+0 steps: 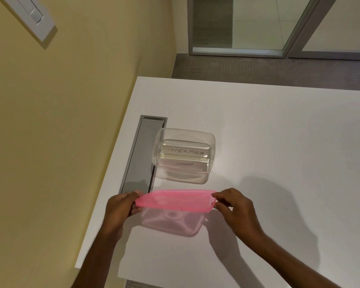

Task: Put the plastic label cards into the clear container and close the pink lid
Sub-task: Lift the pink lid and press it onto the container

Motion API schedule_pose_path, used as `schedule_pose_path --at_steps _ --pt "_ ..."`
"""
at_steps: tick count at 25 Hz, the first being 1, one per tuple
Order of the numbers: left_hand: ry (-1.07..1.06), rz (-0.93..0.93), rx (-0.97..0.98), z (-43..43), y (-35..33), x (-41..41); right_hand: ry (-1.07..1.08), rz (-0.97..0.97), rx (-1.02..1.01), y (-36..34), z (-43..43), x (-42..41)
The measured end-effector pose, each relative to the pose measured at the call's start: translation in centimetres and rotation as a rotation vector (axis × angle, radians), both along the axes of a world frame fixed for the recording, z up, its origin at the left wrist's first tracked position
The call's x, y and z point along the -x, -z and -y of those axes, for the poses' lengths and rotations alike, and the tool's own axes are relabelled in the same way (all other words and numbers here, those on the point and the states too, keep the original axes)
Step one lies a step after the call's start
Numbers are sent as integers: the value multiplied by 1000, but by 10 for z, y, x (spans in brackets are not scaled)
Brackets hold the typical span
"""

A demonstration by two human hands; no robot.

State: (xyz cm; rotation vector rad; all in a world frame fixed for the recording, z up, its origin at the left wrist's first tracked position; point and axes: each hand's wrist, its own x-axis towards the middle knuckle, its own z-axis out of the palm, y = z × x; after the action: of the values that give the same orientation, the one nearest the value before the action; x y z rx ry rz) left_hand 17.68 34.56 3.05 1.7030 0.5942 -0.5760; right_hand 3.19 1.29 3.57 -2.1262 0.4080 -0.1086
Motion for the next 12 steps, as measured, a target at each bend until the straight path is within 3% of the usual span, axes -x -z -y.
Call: schedule_pose_path --at_steps 3,8,12 --pt "-98 79 124 6 -12 -11 79 -13 -90 -12 -3 -12" --pt "-36 301 122 28 -24 -41 195 -84 -249 -24 -1 -39" --pt "18 402 12 49 -30 -73 299 -75 -300 -24 6 -65"
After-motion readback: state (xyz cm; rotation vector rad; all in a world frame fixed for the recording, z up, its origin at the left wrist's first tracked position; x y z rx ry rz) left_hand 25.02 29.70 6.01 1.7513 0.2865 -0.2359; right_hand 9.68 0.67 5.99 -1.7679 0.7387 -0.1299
